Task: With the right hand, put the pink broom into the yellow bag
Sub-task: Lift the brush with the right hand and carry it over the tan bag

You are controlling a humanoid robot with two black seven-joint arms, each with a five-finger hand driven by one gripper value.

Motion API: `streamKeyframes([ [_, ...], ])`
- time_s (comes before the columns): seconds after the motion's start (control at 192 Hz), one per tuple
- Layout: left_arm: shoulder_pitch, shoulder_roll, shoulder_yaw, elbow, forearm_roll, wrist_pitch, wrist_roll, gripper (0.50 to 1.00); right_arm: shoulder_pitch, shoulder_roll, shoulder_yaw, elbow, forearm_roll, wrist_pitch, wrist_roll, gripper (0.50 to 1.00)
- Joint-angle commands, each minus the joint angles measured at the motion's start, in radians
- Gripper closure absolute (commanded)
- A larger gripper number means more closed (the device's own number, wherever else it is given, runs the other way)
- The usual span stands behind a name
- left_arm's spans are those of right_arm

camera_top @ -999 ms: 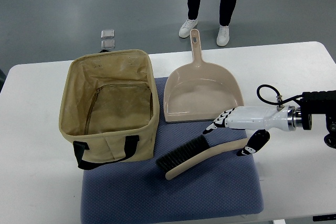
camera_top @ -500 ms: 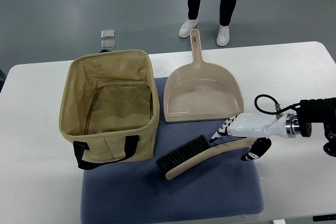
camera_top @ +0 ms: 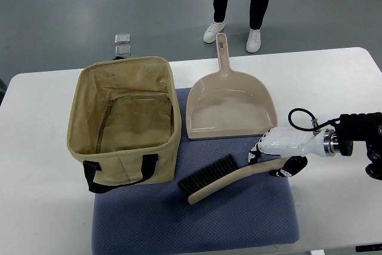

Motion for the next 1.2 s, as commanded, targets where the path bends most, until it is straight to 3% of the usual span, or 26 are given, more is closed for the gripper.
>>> streamKeyframes([
  [0.0, 0.0, 0.0, 0.0, 0.001, 0.0, 0.0, 0.0, 0.5, 0.0, 0.002, 0.0, -0.008, -0.001, -0.001, -0.01, 0.989],
  [0.302, 0.0, 0.0, 0.0, 0.0, 0.0, 0.0, 0.0, 0.5, 0.017, -0.007, 0.012, -0.031, 0.002, -0.086, -0.01, 1.0],
  [0.541, 0.0, 0.0, 0.0, 0.0, 0.0, 0.0, 0.0, 0.5, 0.144, -0.068, 0.017, -0.033, 0.026, -0.147, 0.001, 1.0],
  [0.755, 0.0, 0.0, 0.0, 0.0, 0.0, 0.0, 0.0, 0.5, 0.291, -0.131, 0.017, -0.036, 0.117, -0.141, 0.016, 1.0],
  [0.994, 0.0, 0.0, 0.0, 0.0, 0.0, 0.0, 0.0, 0.5, 0.445, -0.141, 0.015, -0.12, 0.141, -0.135, 0.03, 1.0],
  [1.197, -0.001, 0.0, 0.0, 0.0, 0.0, 0.0, 0.0, 0.5, 0.534, -0.139, 0.015, -0.134, 0.141, -0.08, 0.033, 1.0],
])
